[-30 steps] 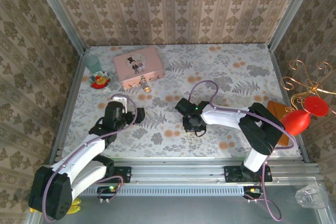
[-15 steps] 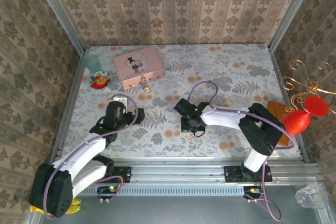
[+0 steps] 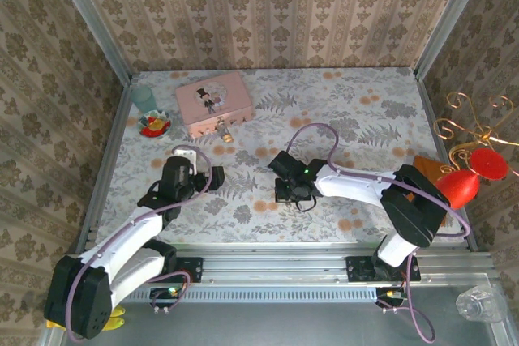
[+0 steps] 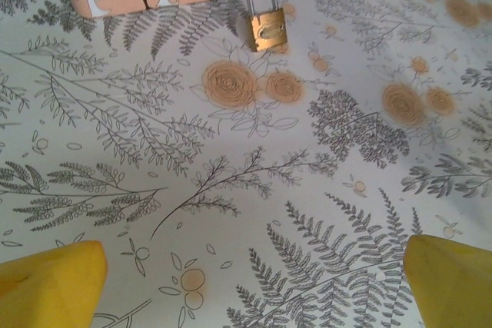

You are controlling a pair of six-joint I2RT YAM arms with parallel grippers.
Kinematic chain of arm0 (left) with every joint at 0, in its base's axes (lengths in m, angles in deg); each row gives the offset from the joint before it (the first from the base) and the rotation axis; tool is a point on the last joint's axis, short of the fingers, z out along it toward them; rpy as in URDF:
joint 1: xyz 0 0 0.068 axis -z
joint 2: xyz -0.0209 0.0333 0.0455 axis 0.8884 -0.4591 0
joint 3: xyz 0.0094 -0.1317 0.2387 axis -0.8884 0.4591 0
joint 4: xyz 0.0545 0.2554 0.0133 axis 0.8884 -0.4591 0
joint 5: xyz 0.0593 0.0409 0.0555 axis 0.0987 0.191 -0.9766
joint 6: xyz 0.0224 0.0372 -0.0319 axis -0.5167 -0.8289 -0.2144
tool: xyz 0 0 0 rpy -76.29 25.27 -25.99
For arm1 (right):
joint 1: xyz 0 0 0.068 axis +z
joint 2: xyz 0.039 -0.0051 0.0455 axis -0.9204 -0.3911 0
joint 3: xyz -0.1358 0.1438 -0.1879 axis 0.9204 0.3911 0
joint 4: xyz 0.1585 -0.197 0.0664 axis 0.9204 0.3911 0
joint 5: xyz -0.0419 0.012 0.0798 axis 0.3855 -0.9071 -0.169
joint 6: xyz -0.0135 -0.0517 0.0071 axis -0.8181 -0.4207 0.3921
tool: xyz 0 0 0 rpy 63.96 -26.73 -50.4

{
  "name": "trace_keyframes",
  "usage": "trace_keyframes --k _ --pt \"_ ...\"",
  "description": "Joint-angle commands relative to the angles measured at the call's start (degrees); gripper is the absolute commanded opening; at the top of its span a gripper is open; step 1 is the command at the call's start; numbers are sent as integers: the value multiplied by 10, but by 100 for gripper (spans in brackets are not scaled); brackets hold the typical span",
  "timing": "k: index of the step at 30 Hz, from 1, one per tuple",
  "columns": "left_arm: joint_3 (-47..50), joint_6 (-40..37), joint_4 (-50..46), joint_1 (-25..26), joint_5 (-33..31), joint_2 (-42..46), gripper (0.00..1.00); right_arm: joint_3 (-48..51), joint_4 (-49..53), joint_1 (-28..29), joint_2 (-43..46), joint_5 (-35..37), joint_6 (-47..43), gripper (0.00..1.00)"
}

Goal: Unlock the padlock with the key

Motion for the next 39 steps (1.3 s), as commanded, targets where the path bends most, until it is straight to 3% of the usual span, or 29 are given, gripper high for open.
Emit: trace_keyframes --k 1,12,18,31,39 --pt "-4 -2 12 3 5 14 100 10 22 4 10 25 4 8" --pt "-4 -1 12 3 2 14 100 1 39 30 -33 32 14 34" --pt "-6 -4 7 3 2 17 100 -13 68 31 -64 50 6 38" --pt "-3 -5 2 3 -5 31 100 -25 73 33 -94 61 -10 22" --pt "-3 -4 2 3 -4 31 100 3 20 32 -44 60 -6 6"
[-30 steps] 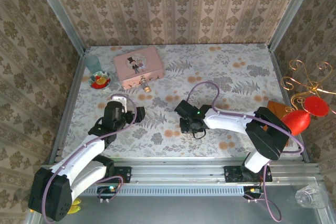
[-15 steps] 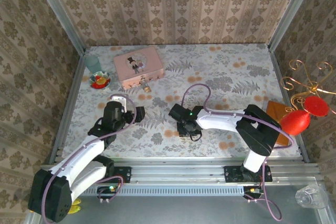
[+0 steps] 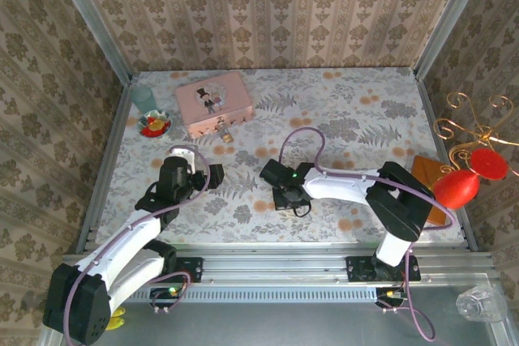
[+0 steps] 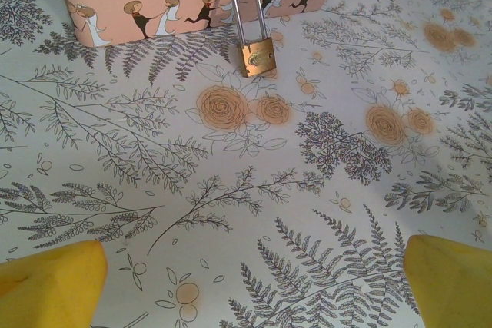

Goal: Unlock the padlock with the key

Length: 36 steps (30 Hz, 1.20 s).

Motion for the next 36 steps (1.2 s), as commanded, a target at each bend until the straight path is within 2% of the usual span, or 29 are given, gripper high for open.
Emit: trace_keyframes --k 1,5,29,32,36 --pt "-4 -5 -1 3 -3 6 100 28 -33 -1 12 16 4 5" --pt "-3 -4 -1 3 -3 6 100 28 -33 -1 13 21 -3 0" --pt "-3 -3 7 3 3 -7 100 51 -75 -1 79 21 -17 0" --pt "-2 -9 21 3 21 -12 100 61 -127 0 100 -26 -60 0" --pt "25 -23 99 8 90 -6 100 48 -128 2 128 -33 -99 0"
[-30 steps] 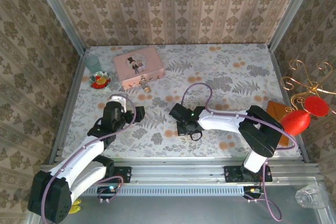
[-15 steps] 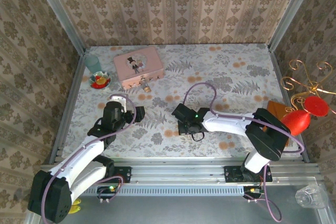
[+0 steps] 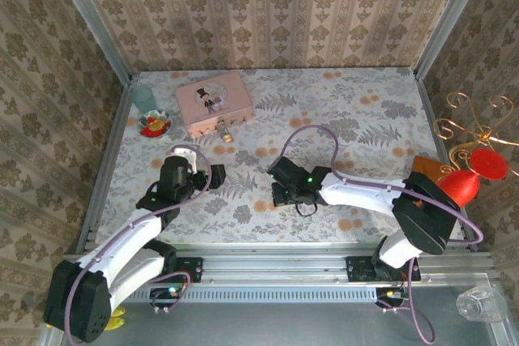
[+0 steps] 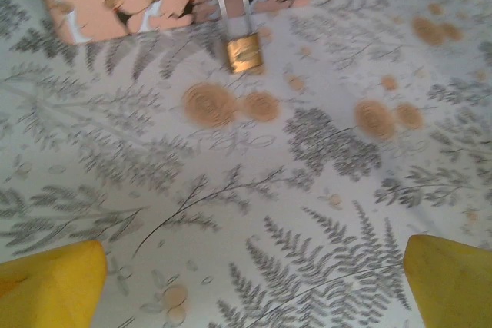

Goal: Unlock the padlock with the key

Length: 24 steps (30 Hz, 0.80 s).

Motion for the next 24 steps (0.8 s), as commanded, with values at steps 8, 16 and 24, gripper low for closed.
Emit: trace_keyframes --k 8,16,24 --pt "104 -32 317 66 156 16 100 -75 -8 2 79 -30 -53 0" --pt "132 -233 530 207 83 -86 91 -100 -37 2 117 -52 -47 0" --pt "69 -280 680 213 108 -246 74 -96 -43 2 145 -53 -55 0"
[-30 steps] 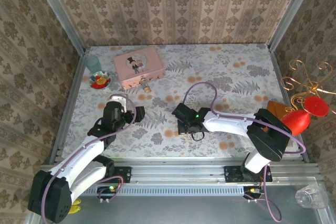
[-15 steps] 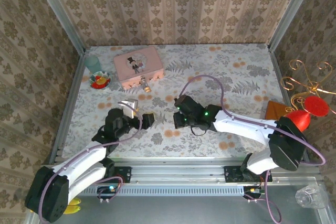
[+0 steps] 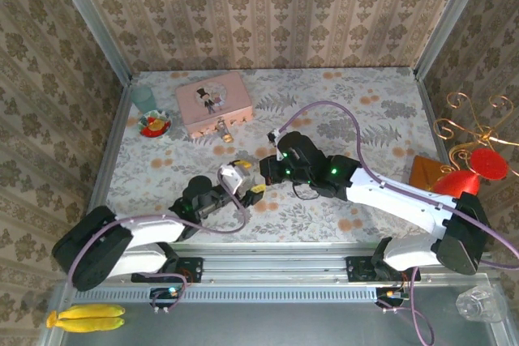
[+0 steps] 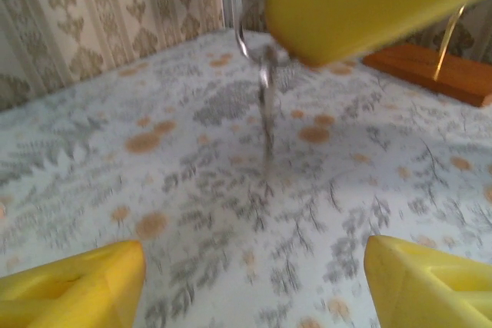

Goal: Unlock the padlock with the key

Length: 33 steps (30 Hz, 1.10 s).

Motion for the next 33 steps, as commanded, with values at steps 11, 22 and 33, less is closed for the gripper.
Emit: trace_keyframes --k 11,22,33 --pt "-17 -8 145 -23 81 -55 49 23 -23 3 30 2 11 0" --pt "-18 32 143 -46 137 -51 20 39 -36 3 31 -1 23 0" --pt "-14 1 130 -61 127 -43 0 43 -16 2 38 43 46 1"
